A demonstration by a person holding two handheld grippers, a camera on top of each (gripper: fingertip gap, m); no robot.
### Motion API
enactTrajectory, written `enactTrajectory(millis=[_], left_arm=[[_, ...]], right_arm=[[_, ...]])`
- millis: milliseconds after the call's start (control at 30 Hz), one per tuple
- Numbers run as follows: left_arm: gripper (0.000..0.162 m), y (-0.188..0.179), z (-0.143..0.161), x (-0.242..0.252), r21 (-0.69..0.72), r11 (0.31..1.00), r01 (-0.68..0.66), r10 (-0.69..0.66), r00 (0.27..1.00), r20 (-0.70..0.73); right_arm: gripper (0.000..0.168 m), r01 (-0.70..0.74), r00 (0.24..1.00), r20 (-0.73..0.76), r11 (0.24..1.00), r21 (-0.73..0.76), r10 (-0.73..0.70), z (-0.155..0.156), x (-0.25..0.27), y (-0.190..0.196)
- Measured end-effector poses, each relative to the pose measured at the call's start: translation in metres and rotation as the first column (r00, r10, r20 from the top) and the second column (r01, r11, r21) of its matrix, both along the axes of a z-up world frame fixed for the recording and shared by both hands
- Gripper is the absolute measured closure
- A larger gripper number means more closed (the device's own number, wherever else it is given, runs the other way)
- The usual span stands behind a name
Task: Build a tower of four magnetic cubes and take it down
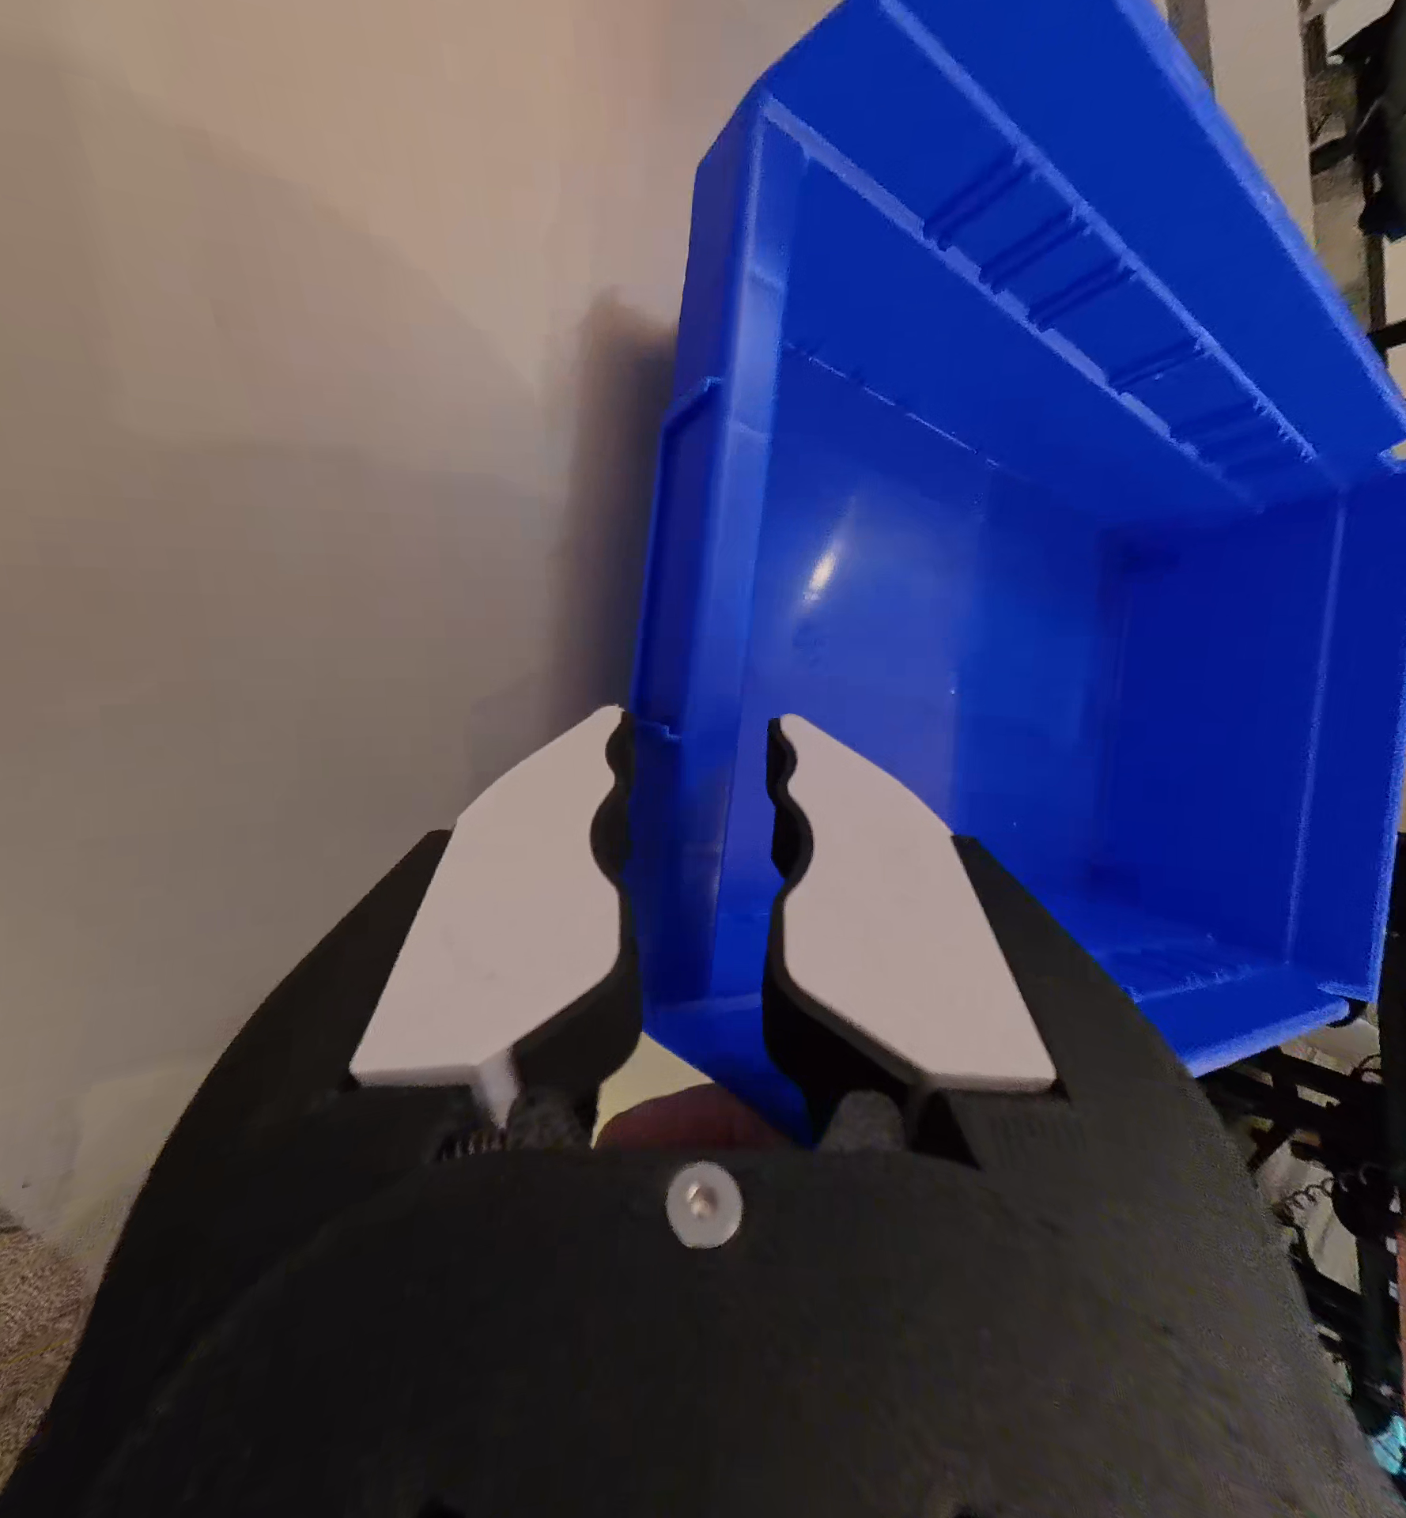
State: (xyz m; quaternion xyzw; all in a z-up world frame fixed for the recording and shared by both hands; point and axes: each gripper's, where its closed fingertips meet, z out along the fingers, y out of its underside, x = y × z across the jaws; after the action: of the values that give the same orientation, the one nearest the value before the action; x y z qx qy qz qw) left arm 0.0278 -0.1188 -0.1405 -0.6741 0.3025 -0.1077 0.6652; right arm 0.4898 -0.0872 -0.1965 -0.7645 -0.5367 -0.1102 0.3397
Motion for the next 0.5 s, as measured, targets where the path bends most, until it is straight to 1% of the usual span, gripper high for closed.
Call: enactTrajectory(millis=[200,500], left_arm=[[0.162,0.000,-0.001,0.001,0.011,1.000,-0.017,0.017,0.999,-0.027],[0.162,0.010,-0.004,0.005,-0.005,1.000,-0.026,0.026,0.999,-0.041]], right_arm=[[0.145,-0.085,0.996,0.020,0.996,0.034,0.084,0.000,0.000,0.037],[0.145,-0.180,0.984,0.010,0.983,0.024,0.179,0.000,0.003,0.089]])
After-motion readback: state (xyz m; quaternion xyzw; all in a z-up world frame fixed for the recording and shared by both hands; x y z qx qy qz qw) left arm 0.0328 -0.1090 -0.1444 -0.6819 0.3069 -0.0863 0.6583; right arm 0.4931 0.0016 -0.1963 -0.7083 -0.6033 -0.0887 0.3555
